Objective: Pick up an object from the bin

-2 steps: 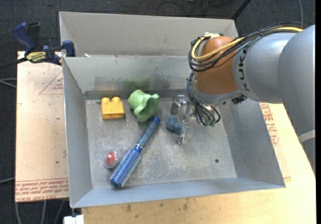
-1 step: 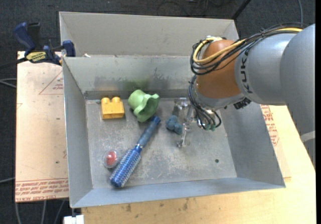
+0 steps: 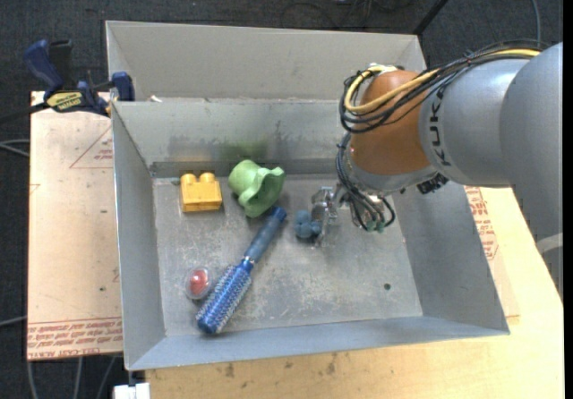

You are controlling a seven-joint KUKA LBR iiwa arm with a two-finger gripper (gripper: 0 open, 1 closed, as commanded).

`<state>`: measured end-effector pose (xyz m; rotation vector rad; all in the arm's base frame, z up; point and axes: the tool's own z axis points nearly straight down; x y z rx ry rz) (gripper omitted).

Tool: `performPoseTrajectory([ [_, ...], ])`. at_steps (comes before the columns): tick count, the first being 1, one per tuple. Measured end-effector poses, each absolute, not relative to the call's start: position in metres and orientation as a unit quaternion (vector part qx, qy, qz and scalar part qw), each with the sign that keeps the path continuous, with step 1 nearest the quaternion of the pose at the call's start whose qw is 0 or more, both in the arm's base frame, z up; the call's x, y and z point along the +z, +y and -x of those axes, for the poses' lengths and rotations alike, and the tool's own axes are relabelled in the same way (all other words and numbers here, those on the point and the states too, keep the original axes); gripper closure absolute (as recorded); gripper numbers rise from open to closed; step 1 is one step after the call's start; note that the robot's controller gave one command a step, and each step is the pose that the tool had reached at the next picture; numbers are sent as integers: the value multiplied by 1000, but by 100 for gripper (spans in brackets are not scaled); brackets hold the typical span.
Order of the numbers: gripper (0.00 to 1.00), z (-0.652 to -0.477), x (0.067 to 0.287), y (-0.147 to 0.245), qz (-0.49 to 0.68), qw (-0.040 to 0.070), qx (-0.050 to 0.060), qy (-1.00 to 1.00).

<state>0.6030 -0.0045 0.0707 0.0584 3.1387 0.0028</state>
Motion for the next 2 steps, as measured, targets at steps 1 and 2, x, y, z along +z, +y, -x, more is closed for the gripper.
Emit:
performPoseTrajectory([
  [1,100,-578,71,6,202,2,0,979],
  [2,100,-562,265,5,195,6,-1,981],
])
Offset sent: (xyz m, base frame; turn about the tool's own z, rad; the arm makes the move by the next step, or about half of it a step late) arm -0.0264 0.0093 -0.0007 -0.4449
